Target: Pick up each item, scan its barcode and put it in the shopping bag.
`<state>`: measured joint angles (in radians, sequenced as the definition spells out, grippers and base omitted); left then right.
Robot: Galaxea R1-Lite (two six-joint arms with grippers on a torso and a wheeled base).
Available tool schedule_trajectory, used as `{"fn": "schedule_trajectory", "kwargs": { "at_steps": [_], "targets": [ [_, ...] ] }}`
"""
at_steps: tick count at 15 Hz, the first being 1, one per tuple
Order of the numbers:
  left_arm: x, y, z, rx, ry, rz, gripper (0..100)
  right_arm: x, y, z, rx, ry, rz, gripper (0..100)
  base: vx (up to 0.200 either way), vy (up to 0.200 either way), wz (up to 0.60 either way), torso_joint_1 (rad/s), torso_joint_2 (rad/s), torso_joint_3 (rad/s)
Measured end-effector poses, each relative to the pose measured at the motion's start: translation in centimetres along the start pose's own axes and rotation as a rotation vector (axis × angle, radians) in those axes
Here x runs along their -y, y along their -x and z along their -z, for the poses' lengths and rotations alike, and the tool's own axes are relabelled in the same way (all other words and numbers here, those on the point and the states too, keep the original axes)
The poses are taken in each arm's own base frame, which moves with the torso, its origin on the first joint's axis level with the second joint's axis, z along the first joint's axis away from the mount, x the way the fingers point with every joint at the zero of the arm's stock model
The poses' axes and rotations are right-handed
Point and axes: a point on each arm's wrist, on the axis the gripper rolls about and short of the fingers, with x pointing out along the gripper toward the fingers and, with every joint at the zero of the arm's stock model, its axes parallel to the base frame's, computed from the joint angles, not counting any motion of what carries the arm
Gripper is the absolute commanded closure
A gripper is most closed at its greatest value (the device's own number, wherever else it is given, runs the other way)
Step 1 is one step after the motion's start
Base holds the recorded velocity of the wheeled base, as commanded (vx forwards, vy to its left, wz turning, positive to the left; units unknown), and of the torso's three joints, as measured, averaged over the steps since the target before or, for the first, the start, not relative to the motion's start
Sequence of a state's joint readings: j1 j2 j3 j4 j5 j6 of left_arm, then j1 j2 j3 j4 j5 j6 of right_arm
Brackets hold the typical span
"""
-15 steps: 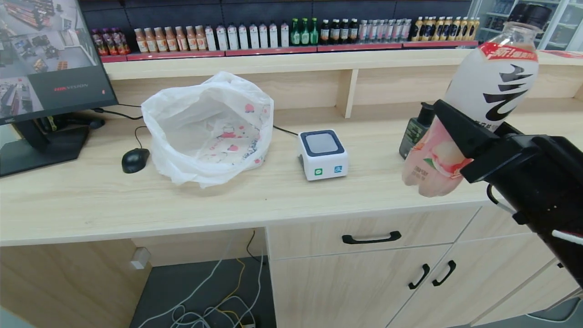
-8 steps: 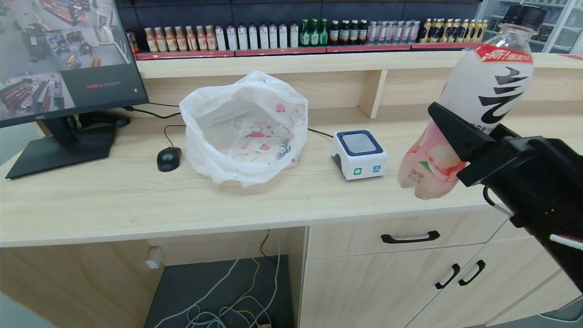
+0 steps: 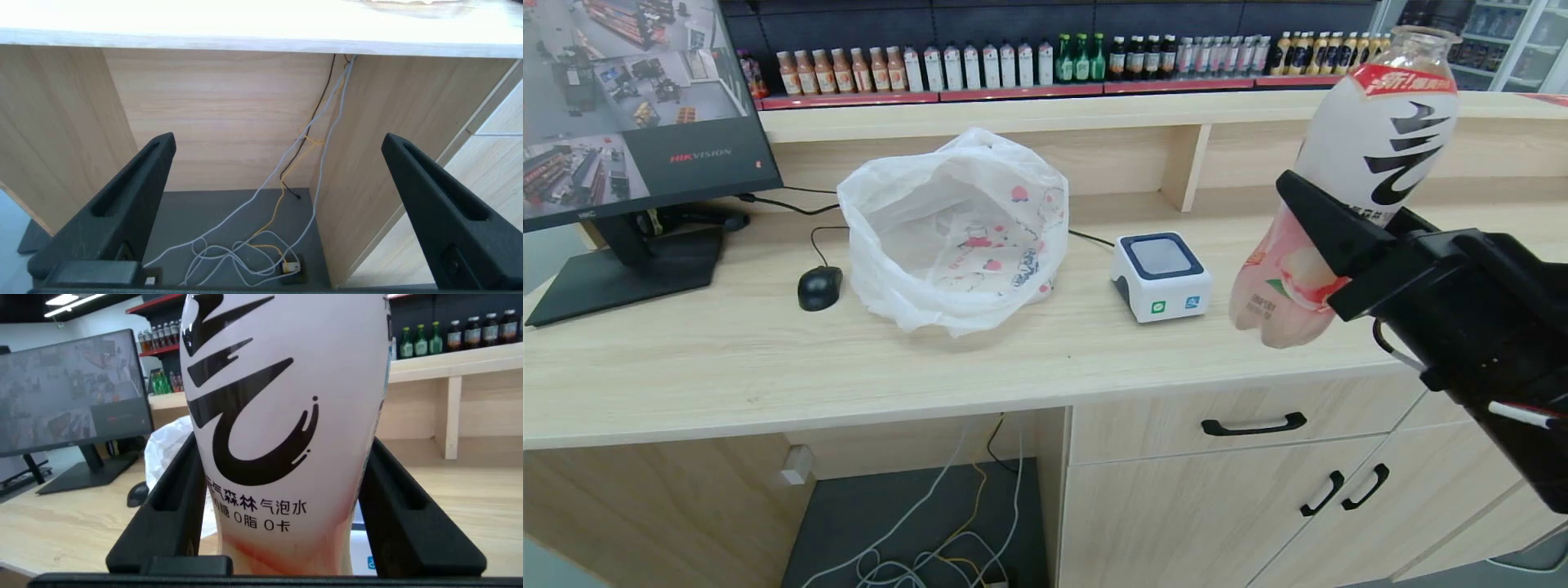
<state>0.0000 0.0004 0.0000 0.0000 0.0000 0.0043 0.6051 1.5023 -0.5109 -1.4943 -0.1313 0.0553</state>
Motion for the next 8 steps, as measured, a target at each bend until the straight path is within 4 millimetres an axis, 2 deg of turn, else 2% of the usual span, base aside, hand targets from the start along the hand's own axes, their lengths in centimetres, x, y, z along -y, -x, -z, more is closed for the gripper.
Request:
{"fn": "schedule_trajectory", "kwargs": {
  "at_steps": [6,8],
  "targets": [
    [0.0,0.0,0.0,0.000,0.000,0.000,0,-0.5,-4.4,0.8,0.054,-0.008,-0.010,100,0.000,0.000,0.00,0.000,0.00,0.000],
    [0.0,0.0,0.0,0.000,0.000,0.000,0,-0.8,-7.1,1.1,0.104,-0.014,-0.010,100,0.000,0.000,0.00,0.000,0.00,0.000]
  ]
}}
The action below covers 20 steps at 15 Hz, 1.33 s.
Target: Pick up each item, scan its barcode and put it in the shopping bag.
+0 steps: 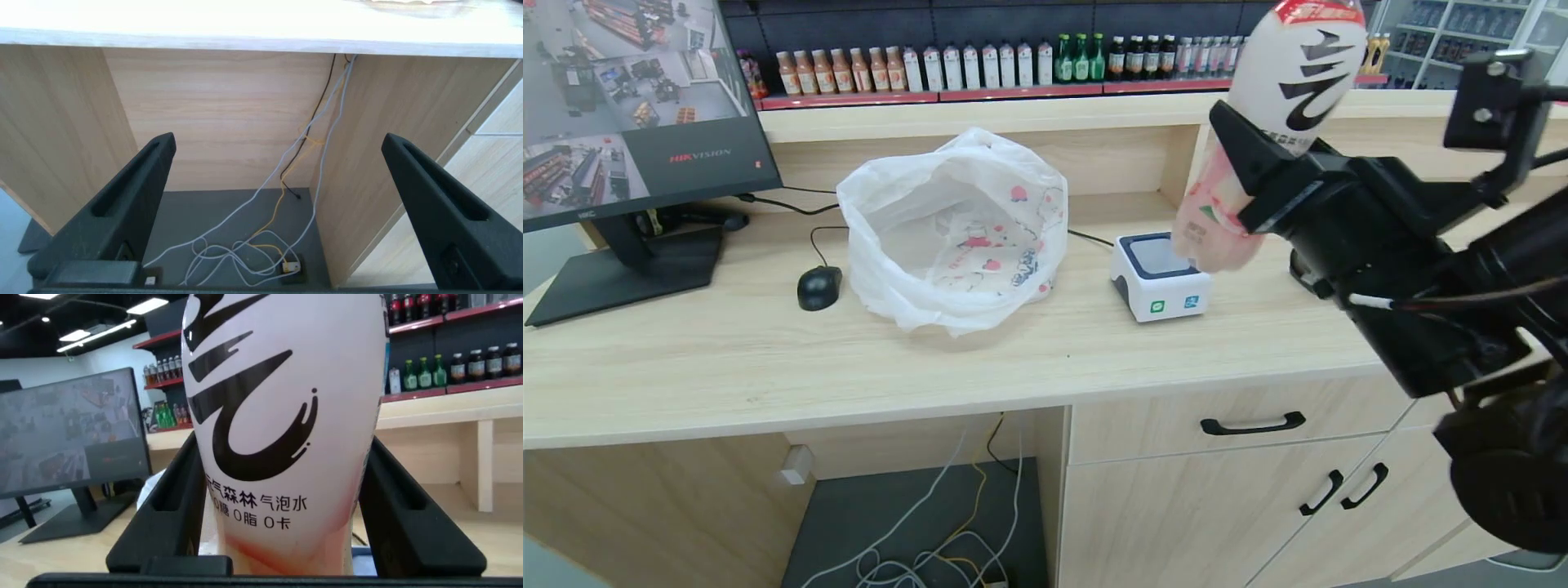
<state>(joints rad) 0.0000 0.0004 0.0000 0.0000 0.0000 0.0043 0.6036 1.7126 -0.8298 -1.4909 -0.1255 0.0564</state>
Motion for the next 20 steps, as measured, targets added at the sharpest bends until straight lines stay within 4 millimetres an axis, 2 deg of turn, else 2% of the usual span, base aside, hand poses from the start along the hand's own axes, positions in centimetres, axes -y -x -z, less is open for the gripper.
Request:
{"fn": "schedule_trajectory", "kwargs": {
  "at_steps": [3,5,8,13,20],
  "targets": [
    [0.0,0.0,0.0,0.000,0.000,0.000,0,-0.3,-3.2,3.0,-0.015,-0.005,0.003,100,0.000,0.000,0.00,0.000,0.00,0.000],
    [0.0,0.0,0.0,0.000,0.000,0.000,0,-0.4,-4.3,5.2,-0.081,-0.063,0.006,100,0.000,0.000,0.00,0.000,0.00,0.000],
    [0.0,0.0,0.0,0.000,0.000,0.000,0,0.8,-5.5,7.0,-0.104,-0.119,0.039,100,0.000,0.000,0.00,0.000,0.00,0.000],
    [0.0,0.0,0.0,0.000,0.000,0.000,0,4.0,-6.9,7.7,-0.061,-0.298,0.116,100,0.000,0.000,0.00,0.000,0.00,0.000],
    [0.0,0.0,0.0,0.000,0.000,0.000,0,5.0,-7.6,9.3,-0.012,-0.570,0.206,100,0.000,0.000,0.00,0.000,0.00,0.000]
  ]
}}
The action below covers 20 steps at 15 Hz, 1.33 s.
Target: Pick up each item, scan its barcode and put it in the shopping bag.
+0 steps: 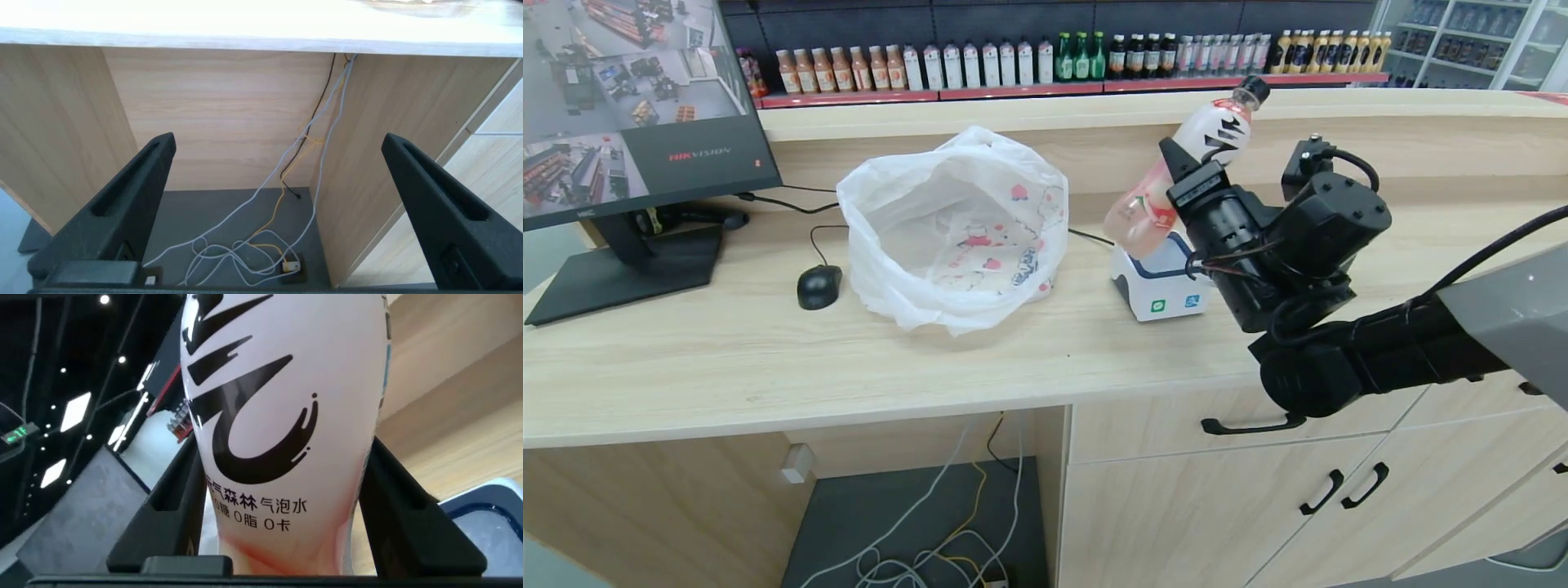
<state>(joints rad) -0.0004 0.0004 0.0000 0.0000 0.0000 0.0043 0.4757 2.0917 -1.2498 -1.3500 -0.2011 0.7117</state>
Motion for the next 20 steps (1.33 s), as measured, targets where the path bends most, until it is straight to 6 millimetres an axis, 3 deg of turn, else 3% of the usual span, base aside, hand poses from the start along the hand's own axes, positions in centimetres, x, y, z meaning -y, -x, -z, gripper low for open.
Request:
{"fn": "schedule_trajectory", "kwargs": {
  "at_steps": [7,14,20],
  "targets": [
    [0.0,0.0,0.0,0.000,0.000,0.000,0,1.3,-1.2,0.9,0.021,-0.150,0.007,100,0.000,0.000,0.00,0.000,0.00,0.000],
    [0.0,0.0,0.0,0.000,0.000,0.000,0,4.5,-1.9,-1.2,0.082,-0.201,0.053,100,0.000,0.000,0.00,0.000,0.00,0.000],
    [0.0,0.0,0.0,0.000,0.000,0.000,0,4.6,-1.7,0.0,0.057,-0.239,0.060,100,0.000,0.000,0.00,0.000,0.00,0.000]
  ]
}}
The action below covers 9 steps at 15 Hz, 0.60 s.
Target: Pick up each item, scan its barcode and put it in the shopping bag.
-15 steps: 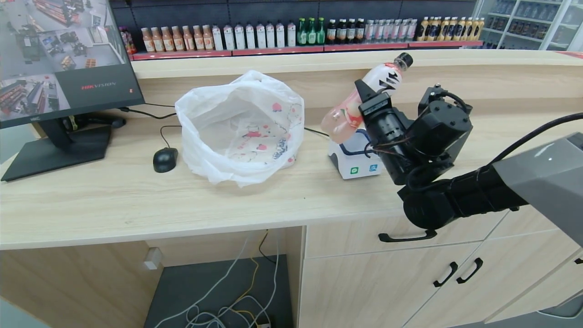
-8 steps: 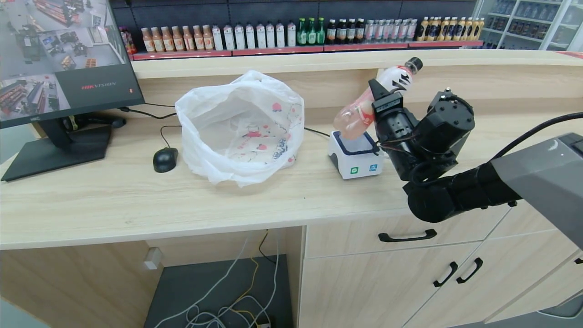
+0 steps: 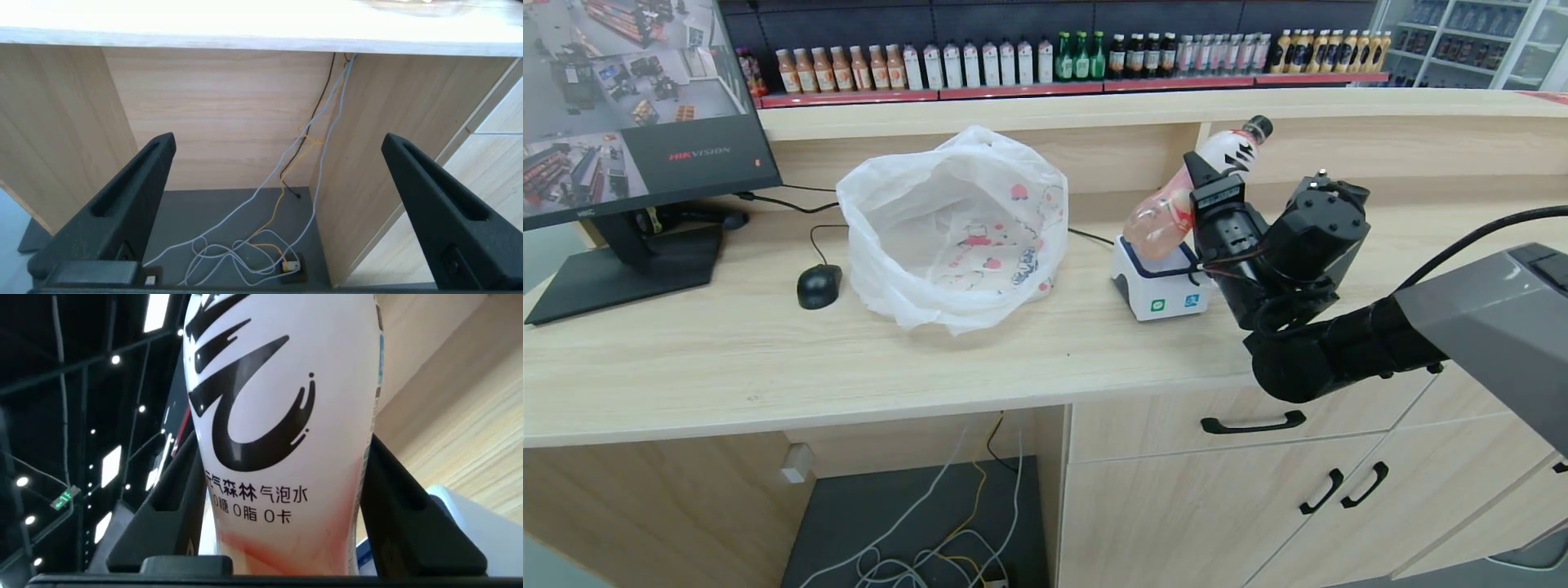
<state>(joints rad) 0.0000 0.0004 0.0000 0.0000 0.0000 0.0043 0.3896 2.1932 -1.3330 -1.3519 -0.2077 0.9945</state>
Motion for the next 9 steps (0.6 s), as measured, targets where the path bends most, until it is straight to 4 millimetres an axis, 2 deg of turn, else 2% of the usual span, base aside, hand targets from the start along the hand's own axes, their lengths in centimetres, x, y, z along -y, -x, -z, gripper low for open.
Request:
{"fn": "schedule_trajectory", "kwargs": {
  "at_steps": [9],
  "targets": [
    [0.00,0.00,0.00,0.000,0.000,0.000,0,1.15,0.47,0.45,-0.014,-0.002,0.026,100,0.000,0.000,0.00,0.000,0.00,0.000]
  ]
}}
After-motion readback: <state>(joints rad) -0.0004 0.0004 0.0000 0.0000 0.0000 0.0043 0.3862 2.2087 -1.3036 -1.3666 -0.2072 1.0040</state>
